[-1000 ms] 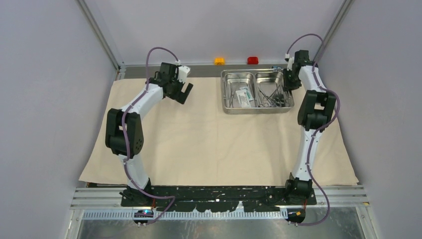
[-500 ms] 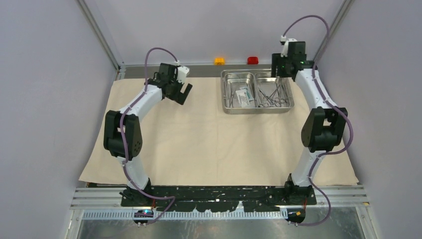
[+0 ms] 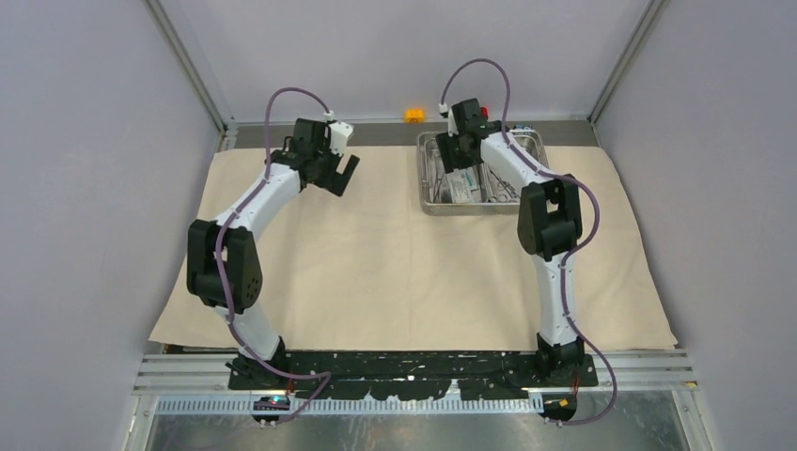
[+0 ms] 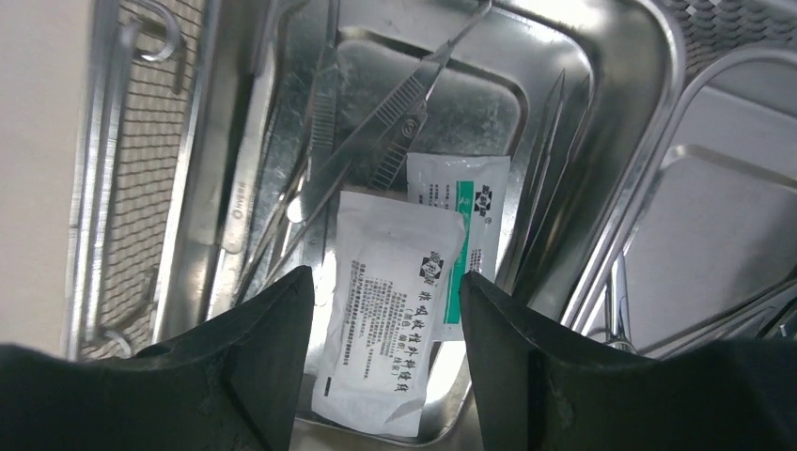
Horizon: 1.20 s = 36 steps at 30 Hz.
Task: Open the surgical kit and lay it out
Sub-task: Pick up the medical item from the container.
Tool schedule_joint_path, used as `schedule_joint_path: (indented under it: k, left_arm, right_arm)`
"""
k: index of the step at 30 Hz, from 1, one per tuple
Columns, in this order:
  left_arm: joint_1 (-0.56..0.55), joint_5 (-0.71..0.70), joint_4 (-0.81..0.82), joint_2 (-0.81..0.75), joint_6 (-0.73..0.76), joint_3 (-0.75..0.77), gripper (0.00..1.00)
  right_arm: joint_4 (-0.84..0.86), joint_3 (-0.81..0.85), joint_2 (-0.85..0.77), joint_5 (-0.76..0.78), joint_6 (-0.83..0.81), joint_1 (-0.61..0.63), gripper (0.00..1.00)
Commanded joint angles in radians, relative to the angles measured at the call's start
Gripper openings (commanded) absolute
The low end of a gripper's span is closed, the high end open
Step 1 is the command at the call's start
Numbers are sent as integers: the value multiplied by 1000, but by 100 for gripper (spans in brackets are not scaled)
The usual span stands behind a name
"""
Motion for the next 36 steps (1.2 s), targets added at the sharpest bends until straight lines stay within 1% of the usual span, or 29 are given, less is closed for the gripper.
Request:
schedule_joint_path:
  k: [1, 6, 12, 21, 23, 26, 32, 36]
  left_arm:
    - [2, 8, 20, -57, -7, -14, 100]
    - [2, 13, 21, -56, -10, -18, 100]
    - [2, 13, 26, -50, -16, -20, 100]
    - [2, 42, 28, -53, -25, -20, 100]
    - [2, 41, 29, -55, -24, -21, 100]
    - [2, 41, 26, -57, -23, -23, 100]
    - [2, 41, 27, -64, -21, -27, 100]
    - [2, 41, 25, -67, -19, -28, 100]
  right_arm:
    - [-29, 50, 12, 57, -4, -5, 63]
    - [-31, 17, 26, 57, -17, -5, 63]
    - [-28, -7, 53, 15, -10, -5, 63]
    - [-23, -13, 83, -14, -1, -9, 58]
    - [-27, -9, 87, -31, 2, -13, 55]
    - [-49, 10, 101, -75, 7, -20, 48]
    - [-51, 8, 76, -83, 9, -24, 32]
    - [-52, 18, 52, -78, 10, -25, 25]
